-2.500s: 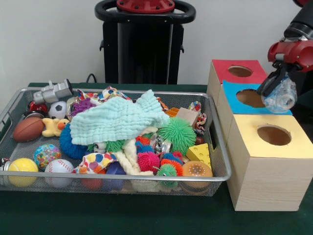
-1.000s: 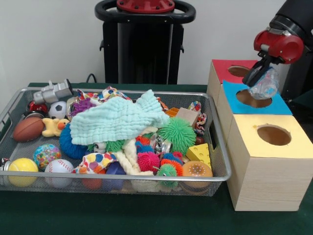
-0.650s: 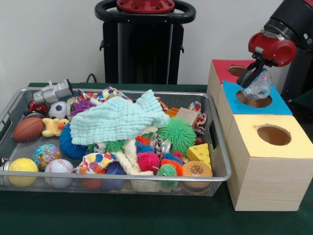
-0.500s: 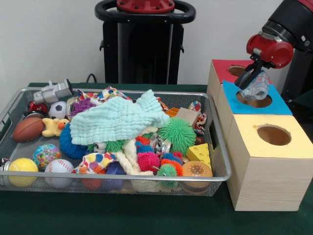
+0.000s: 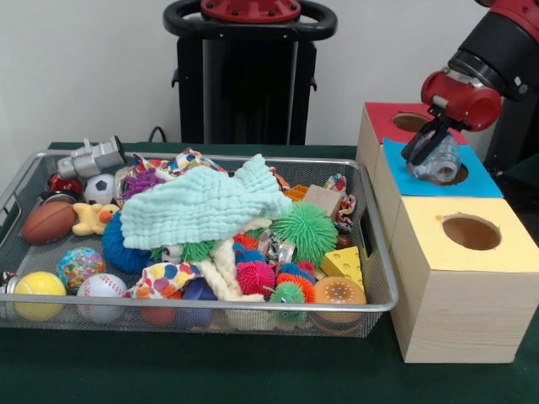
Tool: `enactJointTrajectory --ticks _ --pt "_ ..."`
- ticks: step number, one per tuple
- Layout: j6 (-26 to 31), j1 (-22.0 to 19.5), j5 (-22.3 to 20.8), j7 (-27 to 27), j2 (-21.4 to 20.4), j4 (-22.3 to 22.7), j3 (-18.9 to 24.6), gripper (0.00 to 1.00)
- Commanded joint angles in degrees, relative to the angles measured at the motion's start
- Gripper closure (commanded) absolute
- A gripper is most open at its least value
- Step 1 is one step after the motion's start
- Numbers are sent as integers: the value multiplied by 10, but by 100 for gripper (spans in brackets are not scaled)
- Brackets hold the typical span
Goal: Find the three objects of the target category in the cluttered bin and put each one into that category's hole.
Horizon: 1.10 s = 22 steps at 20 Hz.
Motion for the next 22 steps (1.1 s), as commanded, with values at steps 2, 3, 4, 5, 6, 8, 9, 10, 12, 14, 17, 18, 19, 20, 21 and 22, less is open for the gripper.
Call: enactJointTrajectory --ticks 2,3,4,5,6,8,9,10,12,14,17,18,19,20,21,22 --pt "-8 -20 -22 -48 45 3 19 100" --pt "-6 -20 -26 -42 47 1 18 100" --pt "-5 -19 -34 -33 50 -1 15 100" --pt "-5 -19 -36 -31 52 -2 15 100" --pt "-5 -19 -37 -29 51 -3 14 100" --pt "-6 -20 -32 -36 45 -2 16 100" --pt "-6 -21 -31 -37 43 -1 16 100" --pt "-8 -20 -32 -38 43 0 14 100" --pt "-9 -21 -32 -44 42 1 13 100" --pt "-8 -22 -29 -45 41 2 15 100" --pt "-11 -25 -24 -61 39 2 18 100" --pt "-12 -26 -23 -63 39 2 19 0" --pt "-12 -26 -23 -63 39 1 18 0" --pt "-13 -26 -23 -63 39 1 18 0" --pt "-13 -26 -23 -64 39 1 18 0" --pt "-14 -26 -21 -65 37 2 18 0"
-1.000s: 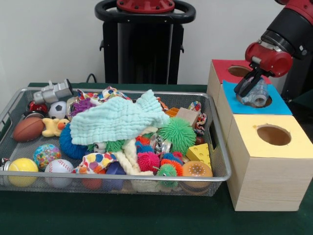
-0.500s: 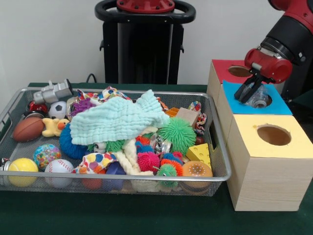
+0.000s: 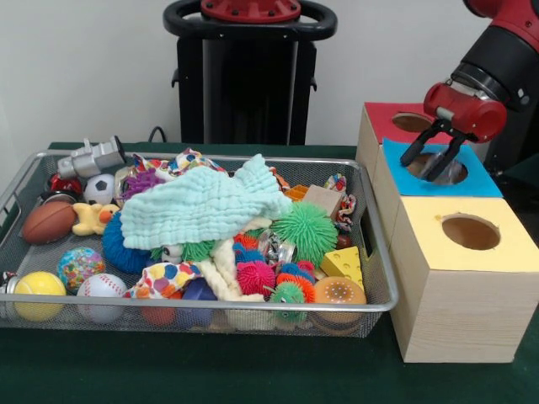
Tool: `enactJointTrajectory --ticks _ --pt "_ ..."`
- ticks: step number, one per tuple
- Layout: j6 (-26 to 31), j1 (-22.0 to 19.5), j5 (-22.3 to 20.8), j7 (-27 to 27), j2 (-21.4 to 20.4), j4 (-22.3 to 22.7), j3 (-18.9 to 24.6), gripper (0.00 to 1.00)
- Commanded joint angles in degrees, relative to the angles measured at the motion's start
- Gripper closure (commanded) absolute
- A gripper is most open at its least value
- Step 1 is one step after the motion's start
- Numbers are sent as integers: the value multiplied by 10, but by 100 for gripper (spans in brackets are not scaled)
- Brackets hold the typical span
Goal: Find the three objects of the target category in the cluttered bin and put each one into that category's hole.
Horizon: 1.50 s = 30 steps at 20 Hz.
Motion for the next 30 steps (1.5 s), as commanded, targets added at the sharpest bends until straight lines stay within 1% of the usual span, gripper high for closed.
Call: enactJointTrajectory --ticks 1,8,9,10,14,19,23,26,30 --pt "-14 -26 18 -66 18 5 18 0" --pt "-19 -27 25 -73 16 5 20 0" --pt "-23 -27 29 -78 14 6 20 0" --pt "-26 -27 43 -87 5 11 24 0" --pt "-25 -30 56 -106 -11 19 27 0" --pt "-16 -41 52 -130 -22 24 27 0" --pt "-10 -53 55 -159 -36 33 30 0" --pt "-7 -59 65 -194 -69 51 27 0" --pt "16 -70 56 -226 -105 80 16 0"
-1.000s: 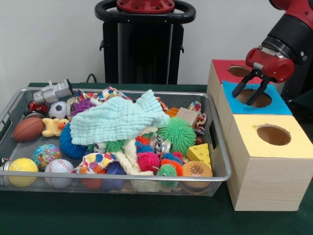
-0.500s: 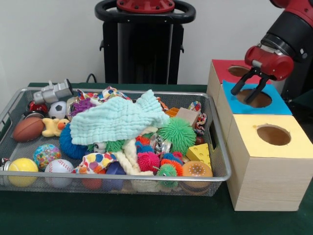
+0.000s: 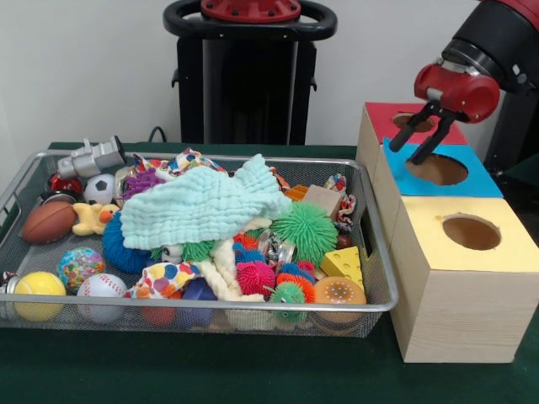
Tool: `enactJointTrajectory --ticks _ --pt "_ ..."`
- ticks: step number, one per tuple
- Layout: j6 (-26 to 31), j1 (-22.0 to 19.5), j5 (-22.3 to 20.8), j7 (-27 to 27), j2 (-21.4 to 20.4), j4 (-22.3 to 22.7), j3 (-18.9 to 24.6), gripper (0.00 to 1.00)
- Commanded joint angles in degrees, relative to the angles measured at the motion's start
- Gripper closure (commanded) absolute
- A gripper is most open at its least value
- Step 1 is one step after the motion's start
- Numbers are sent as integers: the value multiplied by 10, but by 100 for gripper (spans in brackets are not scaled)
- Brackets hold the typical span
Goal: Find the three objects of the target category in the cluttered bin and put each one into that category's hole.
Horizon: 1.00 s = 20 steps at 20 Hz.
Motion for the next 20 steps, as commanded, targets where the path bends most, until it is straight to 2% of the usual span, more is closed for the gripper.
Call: enactJointTrajectory --ticks 1,6,12,15,20 --pt "23 -35 45 -225 -62 79 13 0" --pt "73 -65 11 -279 -96 123 3 0" --pt "106 -94 -10 -329 -119 153 4 0" --pt "124 -107 -30 -336 -120 162 2 0" --pt "166 -128 -109 -298 -113 180 -23 0"
